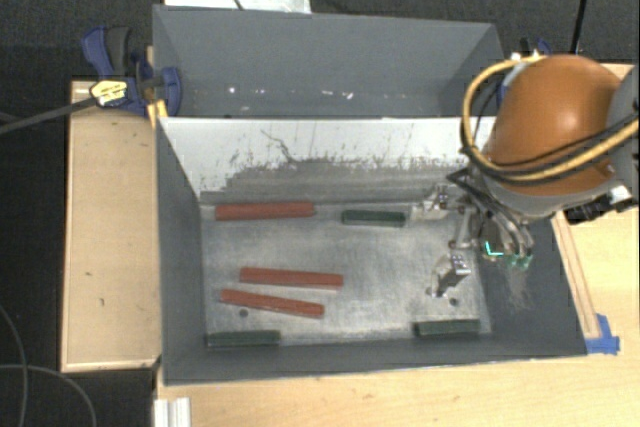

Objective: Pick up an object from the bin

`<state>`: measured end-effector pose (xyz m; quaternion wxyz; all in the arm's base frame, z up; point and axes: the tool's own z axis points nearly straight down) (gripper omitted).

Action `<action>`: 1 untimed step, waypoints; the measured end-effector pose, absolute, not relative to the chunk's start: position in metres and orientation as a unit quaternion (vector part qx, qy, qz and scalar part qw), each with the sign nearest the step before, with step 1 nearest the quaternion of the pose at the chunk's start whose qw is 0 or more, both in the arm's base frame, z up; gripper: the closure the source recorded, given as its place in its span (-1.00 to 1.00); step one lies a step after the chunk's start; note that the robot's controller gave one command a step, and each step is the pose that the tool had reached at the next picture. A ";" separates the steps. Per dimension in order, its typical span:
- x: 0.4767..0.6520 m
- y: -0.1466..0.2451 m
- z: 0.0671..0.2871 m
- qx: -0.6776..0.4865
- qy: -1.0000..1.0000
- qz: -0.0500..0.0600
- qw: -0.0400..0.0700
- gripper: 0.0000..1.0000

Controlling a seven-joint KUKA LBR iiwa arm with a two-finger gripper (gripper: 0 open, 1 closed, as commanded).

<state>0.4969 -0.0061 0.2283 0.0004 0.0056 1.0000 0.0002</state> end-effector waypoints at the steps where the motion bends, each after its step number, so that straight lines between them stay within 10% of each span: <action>1: 0.497 -0.006 0.229 0.005 1.000 0.000 0.001 -1.00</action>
Offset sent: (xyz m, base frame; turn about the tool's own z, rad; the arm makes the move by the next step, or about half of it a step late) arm 0.0225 0.0603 -0.1583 -0.1928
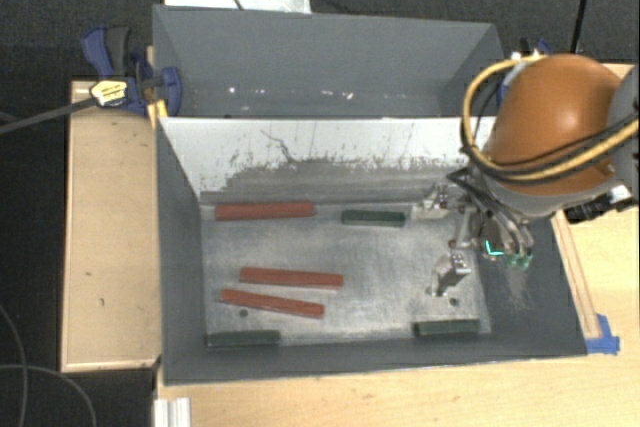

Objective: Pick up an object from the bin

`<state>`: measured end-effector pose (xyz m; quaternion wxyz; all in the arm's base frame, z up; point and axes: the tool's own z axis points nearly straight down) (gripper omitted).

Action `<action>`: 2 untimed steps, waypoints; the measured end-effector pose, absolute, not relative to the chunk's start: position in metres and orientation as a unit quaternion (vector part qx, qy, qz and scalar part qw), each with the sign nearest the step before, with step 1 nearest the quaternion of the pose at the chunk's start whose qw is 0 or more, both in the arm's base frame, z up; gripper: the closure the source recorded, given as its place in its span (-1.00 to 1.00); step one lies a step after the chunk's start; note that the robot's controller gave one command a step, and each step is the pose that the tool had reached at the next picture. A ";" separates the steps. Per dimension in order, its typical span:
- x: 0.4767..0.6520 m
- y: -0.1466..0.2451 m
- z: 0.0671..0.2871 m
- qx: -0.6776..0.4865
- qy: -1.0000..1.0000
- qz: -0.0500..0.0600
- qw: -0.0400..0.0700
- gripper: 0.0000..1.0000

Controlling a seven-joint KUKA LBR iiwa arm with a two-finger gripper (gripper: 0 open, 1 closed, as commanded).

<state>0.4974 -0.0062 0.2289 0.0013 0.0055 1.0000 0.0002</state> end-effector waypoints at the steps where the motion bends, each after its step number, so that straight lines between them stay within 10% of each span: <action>1: 0.506 0.013 0.180 -0.026 1.000 0.000 0.005 -1.00; 2: 0.501 0.038 0.120 -0.066 0.998 0.000 0.003 -1.00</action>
Offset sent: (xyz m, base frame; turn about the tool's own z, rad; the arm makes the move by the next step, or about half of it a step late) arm 0.0002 0.0512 -0.1236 -0.1637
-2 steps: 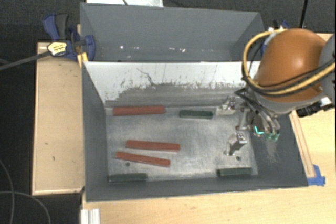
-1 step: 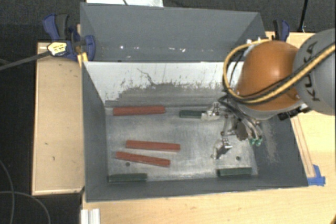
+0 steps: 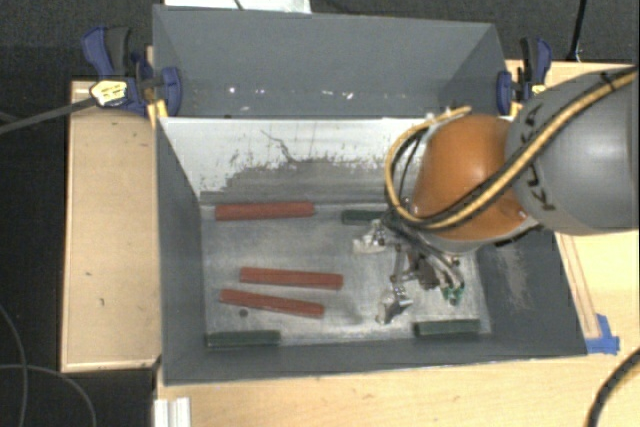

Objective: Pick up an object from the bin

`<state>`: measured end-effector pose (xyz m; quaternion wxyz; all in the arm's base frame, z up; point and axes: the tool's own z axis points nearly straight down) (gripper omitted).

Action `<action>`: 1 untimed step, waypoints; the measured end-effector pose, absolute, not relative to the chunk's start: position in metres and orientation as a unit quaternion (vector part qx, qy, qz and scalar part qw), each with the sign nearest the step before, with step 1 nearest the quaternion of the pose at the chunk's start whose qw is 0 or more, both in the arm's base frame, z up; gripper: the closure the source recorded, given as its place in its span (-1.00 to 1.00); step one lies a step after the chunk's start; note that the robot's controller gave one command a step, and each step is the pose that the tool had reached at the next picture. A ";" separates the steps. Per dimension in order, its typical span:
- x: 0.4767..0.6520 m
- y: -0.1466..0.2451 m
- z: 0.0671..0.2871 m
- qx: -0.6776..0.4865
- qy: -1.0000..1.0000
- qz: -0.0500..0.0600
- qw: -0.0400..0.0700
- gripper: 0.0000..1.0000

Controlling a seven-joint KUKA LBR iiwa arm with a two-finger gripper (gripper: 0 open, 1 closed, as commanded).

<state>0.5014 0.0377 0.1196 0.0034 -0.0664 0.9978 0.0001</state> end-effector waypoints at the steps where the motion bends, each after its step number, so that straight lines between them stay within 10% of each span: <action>1: 0.501 0.079 0.091 -0.083 0.997 0.000 0.001 1.00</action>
Offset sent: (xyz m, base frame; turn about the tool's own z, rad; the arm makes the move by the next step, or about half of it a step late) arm 0.0000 0.0000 0.0000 0.0000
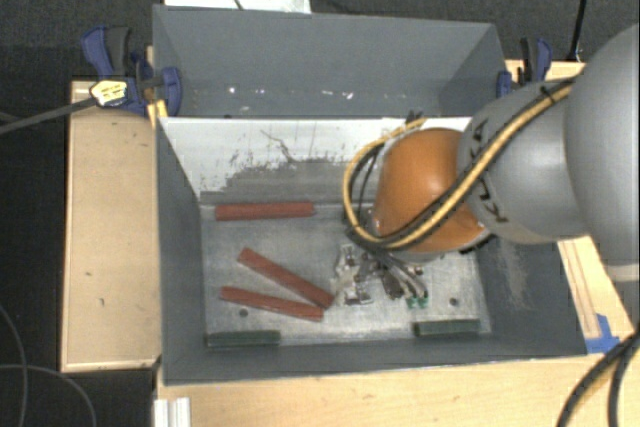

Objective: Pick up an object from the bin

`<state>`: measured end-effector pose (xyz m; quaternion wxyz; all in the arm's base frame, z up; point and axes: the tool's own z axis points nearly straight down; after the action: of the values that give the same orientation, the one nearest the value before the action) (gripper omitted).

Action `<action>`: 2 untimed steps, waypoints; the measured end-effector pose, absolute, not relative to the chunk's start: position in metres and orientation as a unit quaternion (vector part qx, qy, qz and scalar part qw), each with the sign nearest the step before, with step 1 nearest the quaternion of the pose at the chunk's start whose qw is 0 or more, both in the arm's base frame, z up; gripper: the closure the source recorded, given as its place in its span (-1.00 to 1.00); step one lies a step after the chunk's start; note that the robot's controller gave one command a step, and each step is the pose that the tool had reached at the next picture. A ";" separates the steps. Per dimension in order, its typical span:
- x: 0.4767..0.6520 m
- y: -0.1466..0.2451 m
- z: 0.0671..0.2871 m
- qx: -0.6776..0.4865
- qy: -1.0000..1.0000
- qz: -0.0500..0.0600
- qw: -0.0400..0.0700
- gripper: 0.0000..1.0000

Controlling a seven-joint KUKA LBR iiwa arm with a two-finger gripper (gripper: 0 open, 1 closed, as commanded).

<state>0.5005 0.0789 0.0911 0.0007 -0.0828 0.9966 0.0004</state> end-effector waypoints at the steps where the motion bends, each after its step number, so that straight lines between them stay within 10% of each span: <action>1: 0.501 0.079 0.091 -0.083 0.997 0.000 0.001 -1.00; 2: 0.501 0.079 0.091 -0.083 0.997 0.000 0.001 -1.00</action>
Offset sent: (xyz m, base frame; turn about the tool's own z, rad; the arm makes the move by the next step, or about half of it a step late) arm 0.0000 0.0000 0.0000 0.0000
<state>0.5005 0.0789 0.0911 0.0007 -0.0828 0.9966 0.0004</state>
